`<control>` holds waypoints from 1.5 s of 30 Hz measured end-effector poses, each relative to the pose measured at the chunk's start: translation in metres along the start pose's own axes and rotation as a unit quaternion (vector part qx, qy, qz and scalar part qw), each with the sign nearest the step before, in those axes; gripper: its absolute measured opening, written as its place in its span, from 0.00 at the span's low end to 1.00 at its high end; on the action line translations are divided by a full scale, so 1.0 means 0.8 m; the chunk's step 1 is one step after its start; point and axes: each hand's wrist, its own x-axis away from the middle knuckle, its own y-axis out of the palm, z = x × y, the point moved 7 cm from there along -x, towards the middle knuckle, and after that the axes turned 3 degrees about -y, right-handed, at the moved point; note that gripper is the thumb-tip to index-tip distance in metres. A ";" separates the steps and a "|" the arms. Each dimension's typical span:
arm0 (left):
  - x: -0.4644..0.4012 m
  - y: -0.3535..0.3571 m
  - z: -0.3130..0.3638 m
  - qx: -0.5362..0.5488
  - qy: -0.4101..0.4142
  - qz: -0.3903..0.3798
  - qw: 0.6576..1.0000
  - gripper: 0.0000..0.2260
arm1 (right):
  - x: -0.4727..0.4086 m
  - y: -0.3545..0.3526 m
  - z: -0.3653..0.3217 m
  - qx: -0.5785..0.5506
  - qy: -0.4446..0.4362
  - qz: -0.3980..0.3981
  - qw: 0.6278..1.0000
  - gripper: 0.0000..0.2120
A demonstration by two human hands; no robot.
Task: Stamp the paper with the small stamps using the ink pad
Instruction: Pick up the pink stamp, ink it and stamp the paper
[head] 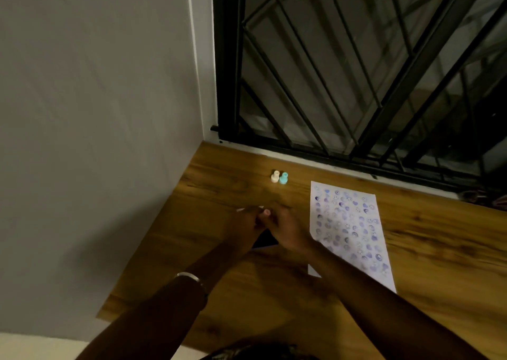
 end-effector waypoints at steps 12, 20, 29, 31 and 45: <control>0.062 -0.053 -0.070 -0.014 -0.125 0.101 0.987 0.10 | 0.014 0.035 -0.018 0.121 -0.078 -0.044 0.989 0.03; 0.091 -0.041 -0.068 -0.027 -0.145 0.021 0.989 0.05 | 0.016 0.068 0.003 0.161 -0.042 -0.084 0.982 0.04; 0.092 -0.043 -0.063 -0.041 -0.163 0.021 0.985 0.06 | 0.012 0.064 0.002 0.163 -0.041 -0.108 0.980 0.06; 0.091 -0.043 -0.061 -0.039 -0.157 0.020 0.987 0.06 | 0.013 0.062 0.001 0.166 -0.037 -0.102 0.980 0.06; 0.049 0.006 -0.008 -0.060 -0.052 -0.007 0.997 0.03 | 0.064 -0.022 0.032 0.152 0.024 0.006 0.988 0.07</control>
